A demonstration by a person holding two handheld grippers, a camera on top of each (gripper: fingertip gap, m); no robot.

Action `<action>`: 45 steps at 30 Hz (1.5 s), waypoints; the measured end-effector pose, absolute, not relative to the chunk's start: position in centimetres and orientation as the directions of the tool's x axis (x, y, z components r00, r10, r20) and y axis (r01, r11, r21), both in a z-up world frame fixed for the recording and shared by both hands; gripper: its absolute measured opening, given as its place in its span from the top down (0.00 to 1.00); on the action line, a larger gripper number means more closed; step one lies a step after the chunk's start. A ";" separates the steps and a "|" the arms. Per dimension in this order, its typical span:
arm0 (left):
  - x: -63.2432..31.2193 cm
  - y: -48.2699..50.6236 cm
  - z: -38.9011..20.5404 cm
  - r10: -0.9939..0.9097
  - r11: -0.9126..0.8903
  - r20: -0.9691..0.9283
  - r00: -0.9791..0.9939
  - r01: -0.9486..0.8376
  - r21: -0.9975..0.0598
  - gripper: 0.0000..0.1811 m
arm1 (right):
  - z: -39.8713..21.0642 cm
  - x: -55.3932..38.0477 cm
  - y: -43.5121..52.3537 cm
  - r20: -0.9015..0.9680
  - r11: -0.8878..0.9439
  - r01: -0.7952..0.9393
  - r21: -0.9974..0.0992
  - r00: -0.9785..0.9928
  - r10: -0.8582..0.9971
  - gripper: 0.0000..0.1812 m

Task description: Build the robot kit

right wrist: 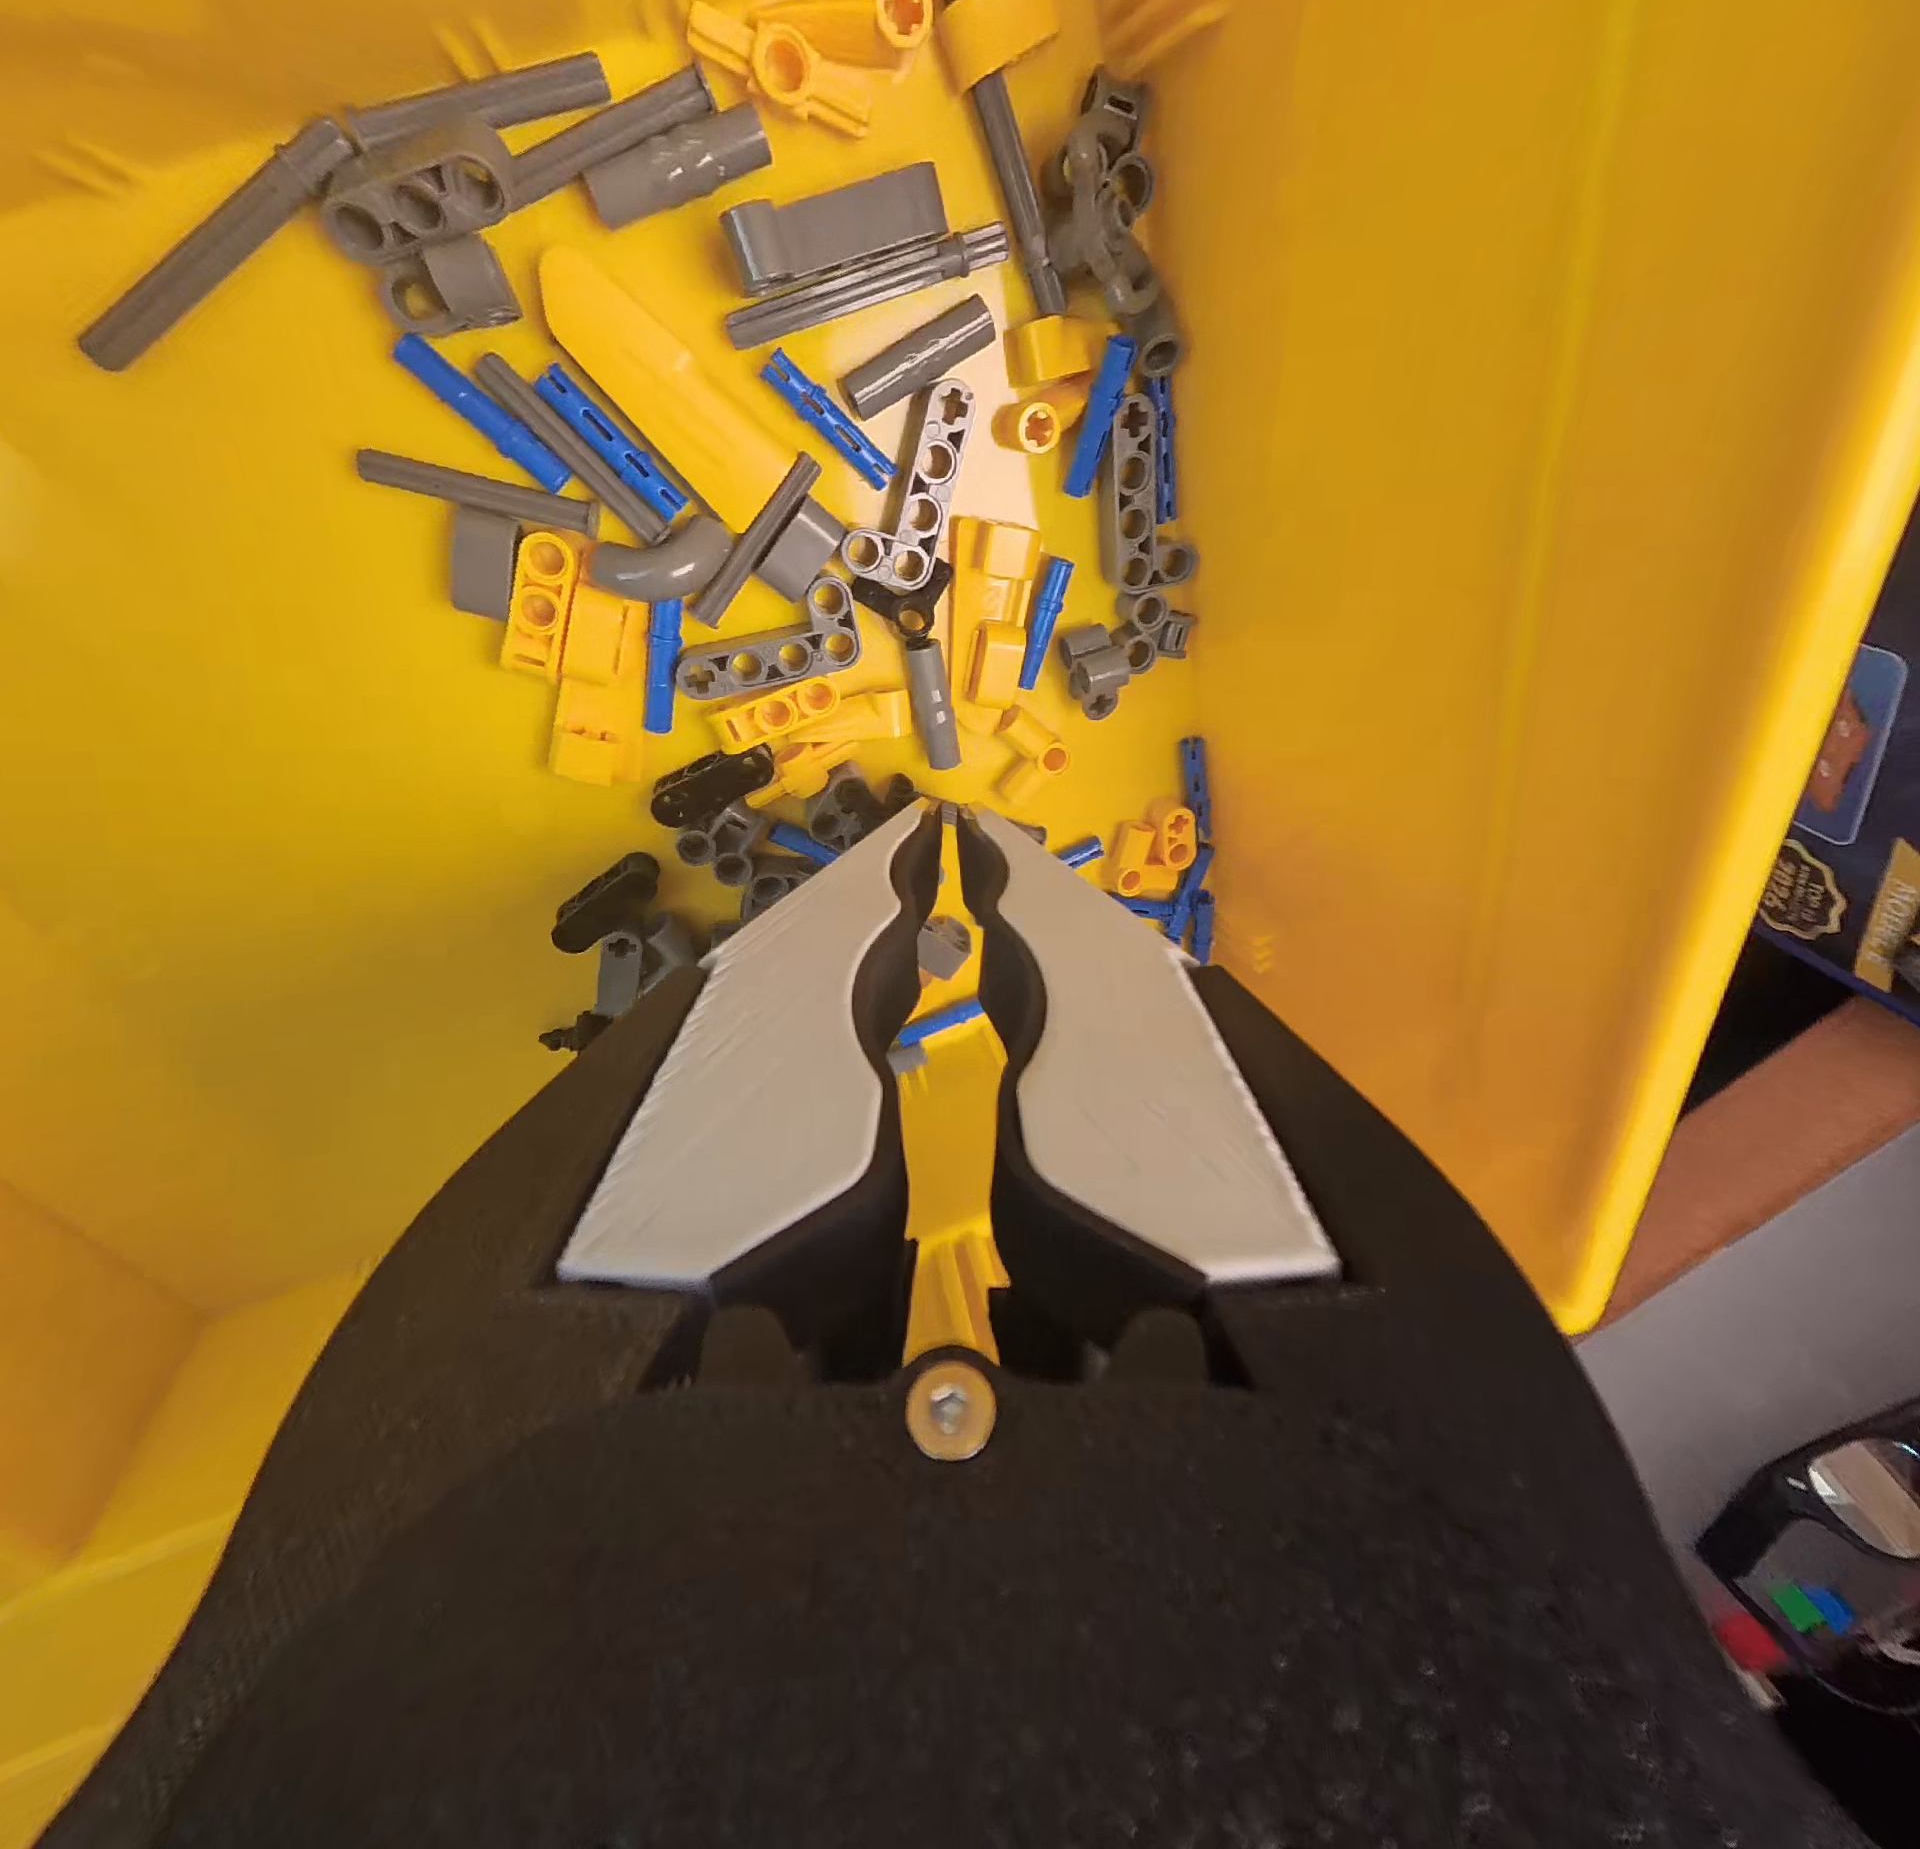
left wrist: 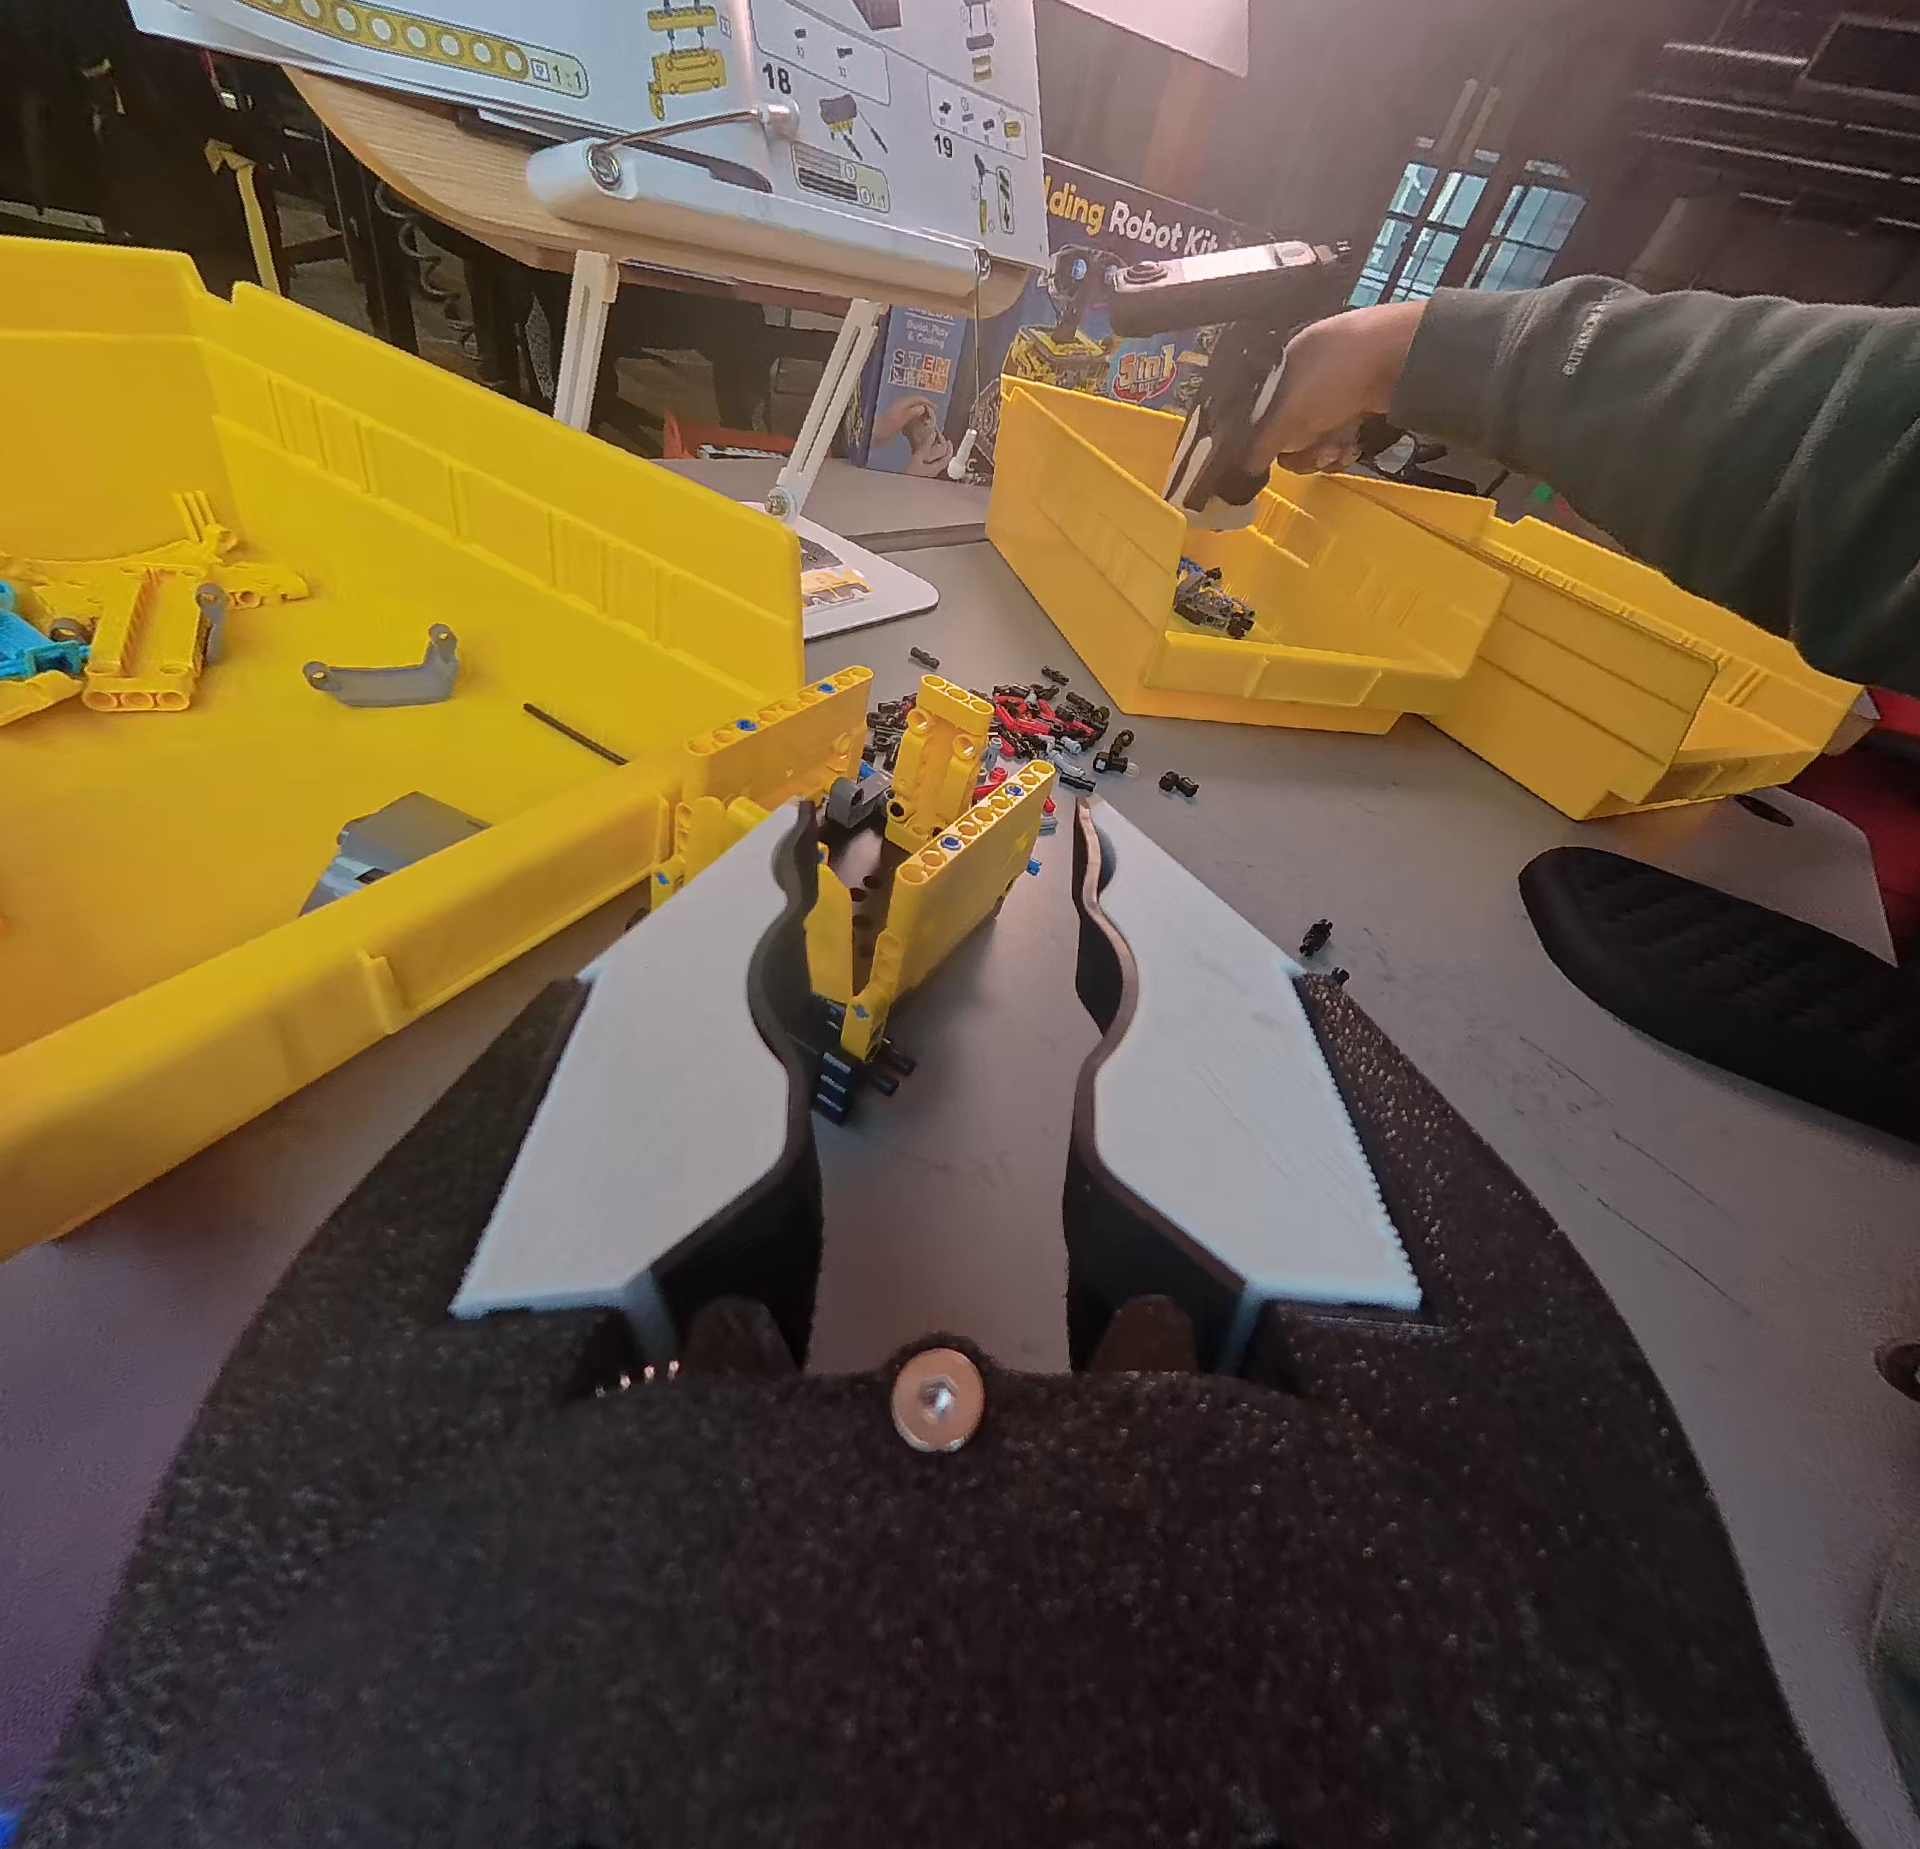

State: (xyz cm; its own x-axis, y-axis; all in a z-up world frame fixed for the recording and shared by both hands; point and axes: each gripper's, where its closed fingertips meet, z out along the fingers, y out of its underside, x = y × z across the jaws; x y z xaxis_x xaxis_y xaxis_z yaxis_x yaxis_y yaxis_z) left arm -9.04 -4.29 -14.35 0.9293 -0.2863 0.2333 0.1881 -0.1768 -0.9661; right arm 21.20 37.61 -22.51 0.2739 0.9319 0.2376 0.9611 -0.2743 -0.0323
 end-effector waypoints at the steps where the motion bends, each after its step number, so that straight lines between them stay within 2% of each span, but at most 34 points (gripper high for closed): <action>1: -9.0 -4.3 -14.3 -0.286 -0.177 0.234 0.929 0.188 -0.966 0.74 | -22.3 21.3 37.7 0.255 -0.263 0.964 -0.030 0.262 0.931 0.99; 4: -9.0 -4.3 -14.3 -0.287 -0.176 0.233 0.929 0.188 -0.966 0.74 | -21.9 21.1 36.4 0.206 -0.237 0.971 -0.044 0.241 0.949 0.99; 9: -9.0 -4.3 -14.4 -0.288 -0.179 0.234 0.929 0.188 -0.966 0.74 | -23.2 21.7 32.8 0.071 -0.164 0.986 0.018 0.162 0.984 0.97; 12: -9.0 -4.3 -14.3 -0.288 -0.177 0.234 0.929 0.188 -0.966 0.74 | -23.1 21.9 33.6 0.106 -0.173 0.985 0.021 0.169 0.980 0.99; 15: -9.0 -4.4 -14.3 -0.289 -0.173 0.229 0.930 0.185 -0.968 0.74 | -23.2 23.0 35.5 0.213 -0.175 0.983 0.063 0.158 0.964 0.96; 20: -9.0 -4.3 -14.3 -0.289 -0.174 0.230 0.929 0.185 -0.967 0.74 | -22.3 22.3 34.0 0.152 -0.170 0.985 -0.008 0.169 0.974 0.95; 25: -8.9 -4.3 -14.4 -0.289 -0.178 0.224 0.931 0.178 -0.968 0.74 | -23.1 23.4 32.0 0.135 -0.095 0.992 0.087 0.083 0.987 0.97; 29: -8.9 -4.4 -14.2 -0.284 -0.168 0.210 0.936 0.167 -0.972 0.74 | -23.0 24.1 34.1 0.285 -0.092 0.988 0.123 0.054 0.957 0.98; 31: -8.9 -4.5 -14.1 -0.282 -0.159 0.201 0.938 0.161 -0.974 0.74 | -22.3 23.4 34.9 0.346 -0.094 0.993 0.066 0.066 0.936 0.96; 33: -8.9 -4.6 -14.0 -0.280 -0.151 0.193 0.940 0.156 -0.976 0.74 | -20.6 22.1 35.4 0.403 -0.104 0.994 -0.046 0.113 0.908 0.94; 36: -8.9 -4.7 -13.8 -0.276 -0.145 0.187 0.943 0.151 -0.978 0.74 | -17.0 19.7 34.7 0.434 -0.088 0.954 -0.288 0.212 0.876 0.91; 40: -9.3 -4.8 -13.6 -0.248 -0.135 0.166 0.954 0.135 -0.982 0.74 | -11.5 16.2 29.9 0.316 -0.063 0.779 -0.623 0.325 0.891 0.85; 45: -10.7 -5.0 -13.4 -0.147 -0.131 0.122 0.982 0.103 -0.986 0.73 | -6.9 13.8 21.7 0.289 0.050 0.592 -0.805 0.317 0.903 0.79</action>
